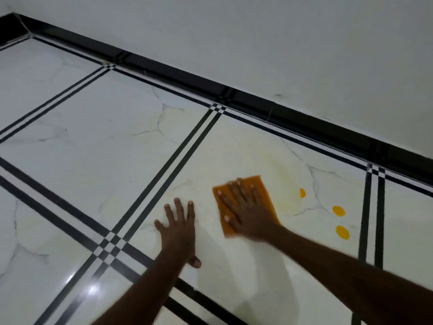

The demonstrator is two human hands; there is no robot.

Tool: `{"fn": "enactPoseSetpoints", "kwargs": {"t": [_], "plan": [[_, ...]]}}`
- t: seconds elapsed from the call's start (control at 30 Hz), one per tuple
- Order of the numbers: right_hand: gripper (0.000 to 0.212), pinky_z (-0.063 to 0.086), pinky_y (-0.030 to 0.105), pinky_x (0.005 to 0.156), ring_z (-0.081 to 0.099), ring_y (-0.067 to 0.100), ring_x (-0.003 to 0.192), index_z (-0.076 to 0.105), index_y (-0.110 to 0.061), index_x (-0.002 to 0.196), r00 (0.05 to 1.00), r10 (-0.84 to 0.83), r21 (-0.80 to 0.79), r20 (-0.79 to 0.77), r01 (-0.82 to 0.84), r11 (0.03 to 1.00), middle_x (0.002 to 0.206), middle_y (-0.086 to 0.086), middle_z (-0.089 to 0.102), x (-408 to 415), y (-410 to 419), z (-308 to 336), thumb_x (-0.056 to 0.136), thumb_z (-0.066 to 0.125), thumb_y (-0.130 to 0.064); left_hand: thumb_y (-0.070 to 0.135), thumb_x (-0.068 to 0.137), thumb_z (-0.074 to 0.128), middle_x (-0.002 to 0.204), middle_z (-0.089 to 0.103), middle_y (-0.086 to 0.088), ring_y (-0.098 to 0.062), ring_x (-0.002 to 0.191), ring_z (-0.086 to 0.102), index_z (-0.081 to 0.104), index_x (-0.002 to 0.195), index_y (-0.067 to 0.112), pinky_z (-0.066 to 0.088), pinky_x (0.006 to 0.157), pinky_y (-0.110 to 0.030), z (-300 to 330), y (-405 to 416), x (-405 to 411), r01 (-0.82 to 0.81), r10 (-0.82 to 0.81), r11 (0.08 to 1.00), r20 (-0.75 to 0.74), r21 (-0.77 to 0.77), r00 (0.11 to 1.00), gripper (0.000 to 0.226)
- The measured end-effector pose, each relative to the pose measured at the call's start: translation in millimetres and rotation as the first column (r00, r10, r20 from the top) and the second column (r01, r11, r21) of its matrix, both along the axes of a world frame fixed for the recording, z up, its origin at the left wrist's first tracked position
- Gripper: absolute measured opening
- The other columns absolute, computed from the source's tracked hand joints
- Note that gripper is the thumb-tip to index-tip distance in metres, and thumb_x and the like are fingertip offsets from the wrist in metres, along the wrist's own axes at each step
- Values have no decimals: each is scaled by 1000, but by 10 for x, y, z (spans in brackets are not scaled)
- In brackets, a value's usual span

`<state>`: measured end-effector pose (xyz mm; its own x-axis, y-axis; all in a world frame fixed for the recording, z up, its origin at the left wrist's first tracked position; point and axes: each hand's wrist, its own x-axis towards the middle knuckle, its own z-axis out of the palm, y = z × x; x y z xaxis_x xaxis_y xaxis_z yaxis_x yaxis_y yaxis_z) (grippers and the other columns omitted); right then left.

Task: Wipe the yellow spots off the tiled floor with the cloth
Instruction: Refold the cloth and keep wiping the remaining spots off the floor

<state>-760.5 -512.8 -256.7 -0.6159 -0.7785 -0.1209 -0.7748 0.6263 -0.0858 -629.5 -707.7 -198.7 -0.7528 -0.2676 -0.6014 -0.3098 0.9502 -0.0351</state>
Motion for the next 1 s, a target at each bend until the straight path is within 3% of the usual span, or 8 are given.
{"fn": "enactPoseSetpoints", "kwargs": {"t": [0.13,0.27,0.4,0.53,0.67,0.83,0.93,1.0], "plan": [[84,9,61,123,10,37,158,16,-29,164,900,-423,53,103,419,906,171,13,16,-999,86,65,90,6,-67,62,53,88,152,-42,-21,-50,145,-24,-38,147,16,17,113,-72,-4,-48,-13,25,-23,999,55,-38,998,164],[74,2,61,125,-4,37,158,-4,-29,164,722,-686,13,90,688,725,172,14,1,-869,1158,120,102,17,-64,63,54,88,158,-32,-23,-48,148,-17,-30,151,12,18,116,-68,118,75,-46,-17,17,1000,44,-18,999,161],[80,-3,60,125,-6,39,158,-6,-30,163,818,-568,15,88,569,822,172,16,-2,-218,833,115,92,5,-65,69,56,83,158,-33,-22,-44,147,-25,-23,155,13,4,119,-64,74,837,-115,100,-94,990,-57,103,994,155],[77,-2,60,125,-5,36,158,-5,-33,163,950,-299,-24,87,302,953,172,12,-4,-772,179,109,95,8,-67,63,60,84,156,-35,-25,-48,146,-24,-29,152,11,5,118,-67,11,1261,-181,87,-86,996,-38,24,996,154],[74,3,60,125,1,36,158,9,-29,164,828,-555,11,84,556,831,172,13,7,-1288,448,76,100,17,-66,66,59,83,158,-37,-14,-41,148,-25,-32,151,22,9,119,-65,42,1082,-134,93,-92,995,-31,20,995,154],[79,7,62,125,5,41,158,1,-27,165,689,-722,-79,64,725,684,171,17,9,-501,1652,87,98,10,-67,68,55,83,157,-40,-10,-40,148,-26,-32,150,29,8,117,-67,11,1030,-135,83,-81,996,-61,33,995,155],[78,0,63,125,-2,42,157,1,-26,165,685,-725,-58,77,729,682,171,19,2,44,1567,110,98,17,-63,68,54,83,156,-41,-10,-41,147,-26,-33,150,29,10,116,-70,-27,1029,-180,83,-80,996,-65,38,995,156],[77,-3,62,125,-4,41,157,2,-28,165,782,-618,-71,84,623,779,171,17,1,56,1252,75,99,22,-62,69,52,83,155,-42,-11,-43,147,-26,-35,149,29,11,115,-71,-38,1033,-227,90,-88,996,-48,25,995,158]]}}
